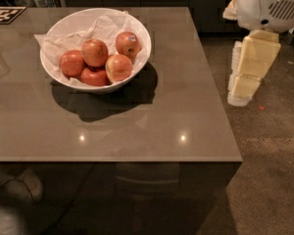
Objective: Pick apple from white bowl
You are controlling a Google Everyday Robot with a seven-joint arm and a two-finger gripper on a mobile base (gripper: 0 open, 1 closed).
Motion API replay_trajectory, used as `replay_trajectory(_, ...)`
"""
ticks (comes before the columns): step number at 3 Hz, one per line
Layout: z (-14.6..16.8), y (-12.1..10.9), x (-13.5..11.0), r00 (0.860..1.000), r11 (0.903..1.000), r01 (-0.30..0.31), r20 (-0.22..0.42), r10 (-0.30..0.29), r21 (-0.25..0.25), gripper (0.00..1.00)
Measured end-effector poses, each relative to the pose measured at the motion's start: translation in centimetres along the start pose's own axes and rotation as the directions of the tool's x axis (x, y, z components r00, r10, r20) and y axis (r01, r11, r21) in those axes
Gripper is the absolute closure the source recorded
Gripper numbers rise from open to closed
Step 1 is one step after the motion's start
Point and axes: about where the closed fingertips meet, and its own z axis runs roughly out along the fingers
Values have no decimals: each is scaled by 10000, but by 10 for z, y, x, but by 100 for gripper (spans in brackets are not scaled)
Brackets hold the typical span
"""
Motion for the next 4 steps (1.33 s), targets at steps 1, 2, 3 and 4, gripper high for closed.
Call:
replay_trajectory(1,-3,-3,-35,9962,9962,865,-42,-865,5,0)
replay_trajectory(2,-5,-9,-40,9964,9961,834,147,-838,285,0)
replay_trajectory(3,-7,-24,-72,9908,9946,934,941,-974,459,0)
replay_trajectory(4,-15,-45,-110,9851,9934,1032,1333,-1090,493,0)
